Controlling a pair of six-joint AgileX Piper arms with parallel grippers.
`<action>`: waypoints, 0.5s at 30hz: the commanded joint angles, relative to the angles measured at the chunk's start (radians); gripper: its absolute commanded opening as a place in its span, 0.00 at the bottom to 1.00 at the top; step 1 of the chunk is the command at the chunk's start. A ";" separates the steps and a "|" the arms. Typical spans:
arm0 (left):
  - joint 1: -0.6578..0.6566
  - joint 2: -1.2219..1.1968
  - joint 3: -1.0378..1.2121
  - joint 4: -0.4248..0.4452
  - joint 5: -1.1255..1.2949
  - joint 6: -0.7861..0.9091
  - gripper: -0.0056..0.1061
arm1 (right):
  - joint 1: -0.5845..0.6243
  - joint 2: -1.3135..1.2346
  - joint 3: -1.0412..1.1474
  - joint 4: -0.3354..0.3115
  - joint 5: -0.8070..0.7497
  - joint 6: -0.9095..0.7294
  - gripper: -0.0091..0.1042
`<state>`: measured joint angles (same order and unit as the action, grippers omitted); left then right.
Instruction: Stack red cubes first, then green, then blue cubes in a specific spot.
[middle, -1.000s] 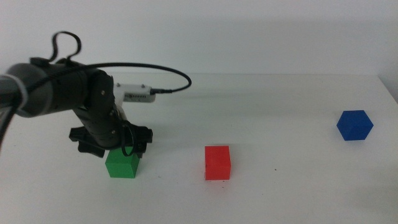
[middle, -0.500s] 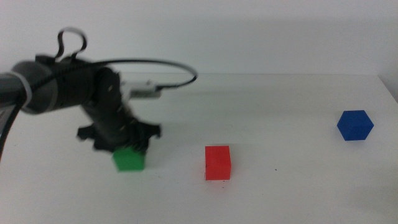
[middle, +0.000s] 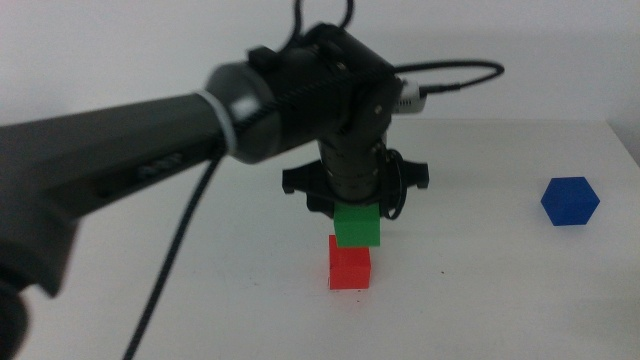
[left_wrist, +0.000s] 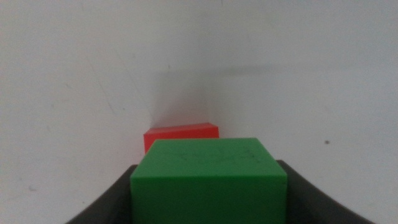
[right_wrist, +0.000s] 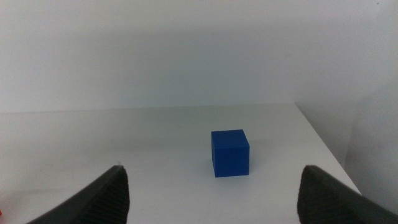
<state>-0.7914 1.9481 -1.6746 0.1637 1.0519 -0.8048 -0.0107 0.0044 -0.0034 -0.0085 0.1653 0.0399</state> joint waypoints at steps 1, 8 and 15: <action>-0.005 0.029 -0.021 -0.001 0.020 -0.014 0.08 | -0.009 -0.004 0.003 -0.003 -0.010 -0.010 0.84; -0.005 0.074 -0.021 0.008 0.020 -0.035 0.08 | -0.009 -0.004 0.003 -0.003 -0.010 -0.010 0.84; -0.004 0.093 -0.021 0.026 0.020 -0.044 0.08 | -0.009 -0.004 0.003 -0.003 -0.010 -0.010 0.84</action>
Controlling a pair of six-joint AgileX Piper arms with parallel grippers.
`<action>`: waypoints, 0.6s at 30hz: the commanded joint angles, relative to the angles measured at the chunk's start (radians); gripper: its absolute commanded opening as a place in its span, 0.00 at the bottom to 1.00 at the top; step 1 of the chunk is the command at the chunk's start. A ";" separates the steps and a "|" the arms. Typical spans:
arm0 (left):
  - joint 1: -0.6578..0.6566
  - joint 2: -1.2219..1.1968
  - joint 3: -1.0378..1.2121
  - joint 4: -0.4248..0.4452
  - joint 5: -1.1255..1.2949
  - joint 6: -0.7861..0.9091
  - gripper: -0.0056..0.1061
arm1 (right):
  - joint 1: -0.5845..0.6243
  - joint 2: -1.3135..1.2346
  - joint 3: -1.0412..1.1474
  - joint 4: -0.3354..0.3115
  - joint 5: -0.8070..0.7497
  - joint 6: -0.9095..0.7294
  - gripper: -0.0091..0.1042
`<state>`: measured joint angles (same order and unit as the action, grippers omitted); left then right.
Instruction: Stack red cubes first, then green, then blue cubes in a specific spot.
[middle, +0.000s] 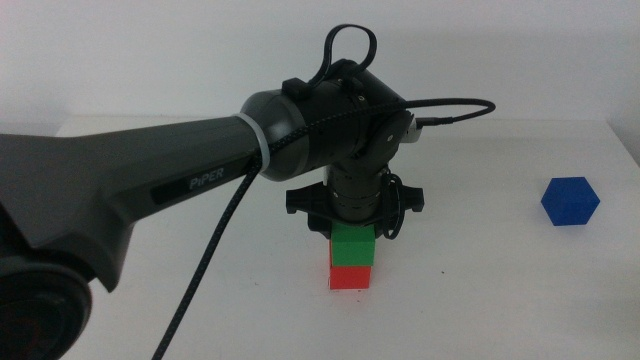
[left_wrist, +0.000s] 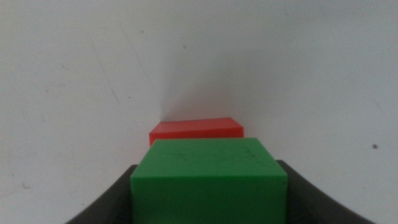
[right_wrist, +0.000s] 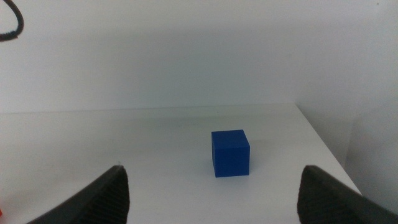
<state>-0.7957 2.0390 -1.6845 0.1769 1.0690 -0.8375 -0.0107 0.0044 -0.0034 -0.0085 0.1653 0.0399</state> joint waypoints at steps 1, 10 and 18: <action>0.001 0.008 -0.011 0.019 0.003 -0.014 0.08 | -0.009 -0.004 0.003 -0.003 -0.010 -0.010 0.84; 0.001 0.019 -0.011 0.029 -0.003 -0.034 0.08 | -0.009 -0.004 0.003 -0.003 -0.010 -0.010 0.84; 0.001 0.011 -0.013 0.036 -0.007 0.061 0.77 | -0.009 -0.004 0.003 -0.003 -0.010 -0.010 0.84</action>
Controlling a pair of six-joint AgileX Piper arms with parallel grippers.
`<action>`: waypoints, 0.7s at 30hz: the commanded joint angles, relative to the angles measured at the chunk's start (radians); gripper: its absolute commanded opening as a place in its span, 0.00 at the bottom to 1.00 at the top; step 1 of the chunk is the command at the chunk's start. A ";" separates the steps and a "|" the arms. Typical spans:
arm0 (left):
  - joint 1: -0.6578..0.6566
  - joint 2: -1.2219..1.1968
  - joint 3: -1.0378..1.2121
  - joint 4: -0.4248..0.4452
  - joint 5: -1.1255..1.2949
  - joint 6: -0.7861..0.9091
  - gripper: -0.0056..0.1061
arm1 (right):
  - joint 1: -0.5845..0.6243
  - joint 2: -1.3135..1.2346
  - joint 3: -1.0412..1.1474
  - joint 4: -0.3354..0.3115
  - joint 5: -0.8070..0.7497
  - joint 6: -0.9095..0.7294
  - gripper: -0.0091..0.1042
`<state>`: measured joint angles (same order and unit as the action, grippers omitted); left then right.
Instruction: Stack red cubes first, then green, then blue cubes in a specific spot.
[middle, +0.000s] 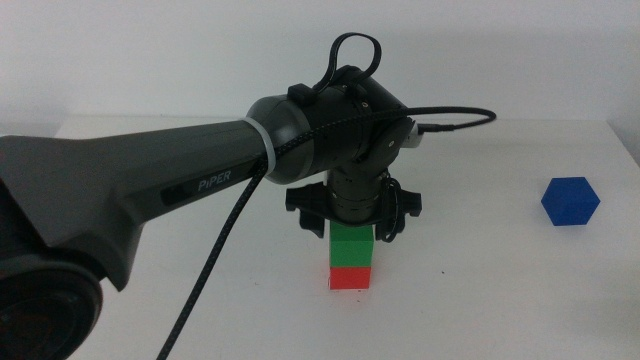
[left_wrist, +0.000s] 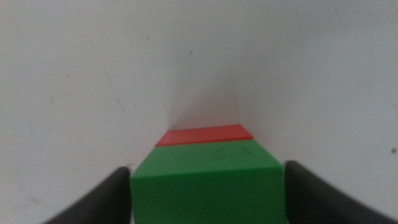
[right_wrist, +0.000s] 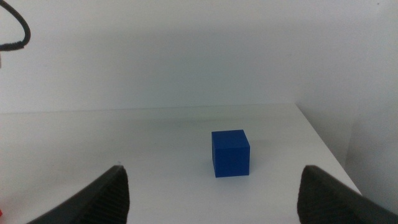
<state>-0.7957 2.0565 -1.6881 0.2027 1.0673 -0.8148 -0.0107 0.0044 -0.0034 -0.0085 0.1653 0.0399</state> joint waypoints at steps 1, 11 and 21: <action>0.003 -0.022 -0.009 0.010 -0.006 0.101 0.84 | -0.009 -0.004 0.003 -0.003 -0.010 -0.010 0.84; 0.095 -0.492 0.041 -0.087 0.154 0.545 0.89 | -0.009 -0.004 0.003 -0.003 -0.010 -0.010 0.84; 0.095 -1.216 0.507 -0.252 -0.063 0.606 0.89 | -0.009 -0.004 0.003 -0.003 -0.010 -0.010 0.84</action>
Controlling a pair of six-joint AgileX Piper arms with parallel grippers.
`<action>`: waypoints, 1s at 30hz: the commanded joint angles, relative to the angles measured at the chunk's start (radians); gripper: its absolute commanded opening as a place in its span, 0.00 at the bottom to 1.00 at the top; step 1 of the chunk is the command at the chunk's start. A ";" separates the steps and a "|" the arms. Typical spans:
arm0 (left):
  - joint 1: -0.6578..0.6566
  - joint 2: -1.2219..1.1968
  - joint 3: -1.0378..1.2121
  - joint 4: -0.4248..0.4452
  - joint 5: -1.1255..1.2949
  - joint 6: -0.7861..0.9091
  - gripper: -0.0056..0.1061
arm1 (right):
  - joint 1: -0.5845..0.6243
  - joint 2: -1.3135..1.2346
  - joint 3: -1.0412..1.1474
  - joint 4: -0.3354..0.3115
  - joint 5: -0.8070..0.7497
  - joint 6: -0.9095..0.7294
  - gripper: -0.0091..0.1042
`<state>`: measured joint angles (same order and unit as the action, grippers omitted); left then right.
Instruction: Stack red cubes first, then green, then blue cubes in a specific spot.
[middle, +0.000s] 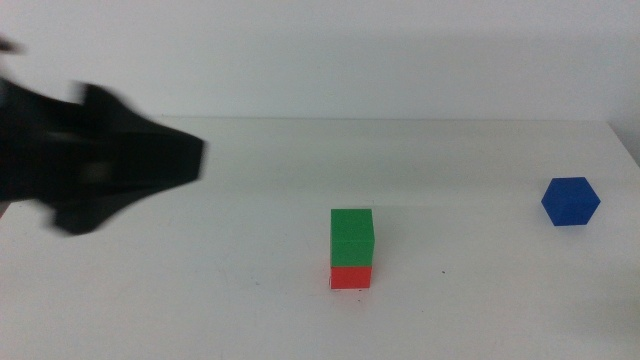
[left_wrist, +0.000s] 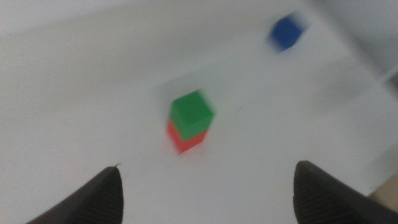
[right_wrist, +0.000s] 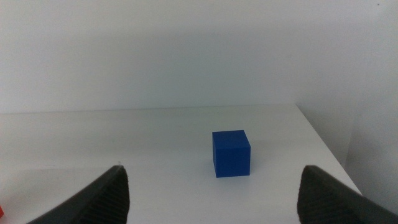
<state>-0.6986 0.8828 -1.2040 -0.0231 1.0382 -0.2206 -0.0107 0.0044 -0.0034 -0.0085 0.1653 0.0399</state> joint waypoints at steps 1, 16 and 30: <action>-0.002 -0.061 0.023 -0.029 -0.028 0.011 0.89 | -0.009 -0.004 0.003 -0.003 -0.010 -0.010 0.84; -0.002 -0.091 0.023 -0.037 -0.013 0.011 0.89 | -0.009 -0.004 -0.001 -0.016 -0.122 0.012 0.84; -0.002 -0.091 0.023 -0.037 -0.020 0.011 0.89 | -0.009 0.693 -0.797 0.053 0.600 0.034 0.84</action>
<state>-0.6986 0.7929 -1.1831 -0.0559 1.0328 -0.2091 -0.0124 0.6497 -0.7547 0.0365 0.7292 0.0688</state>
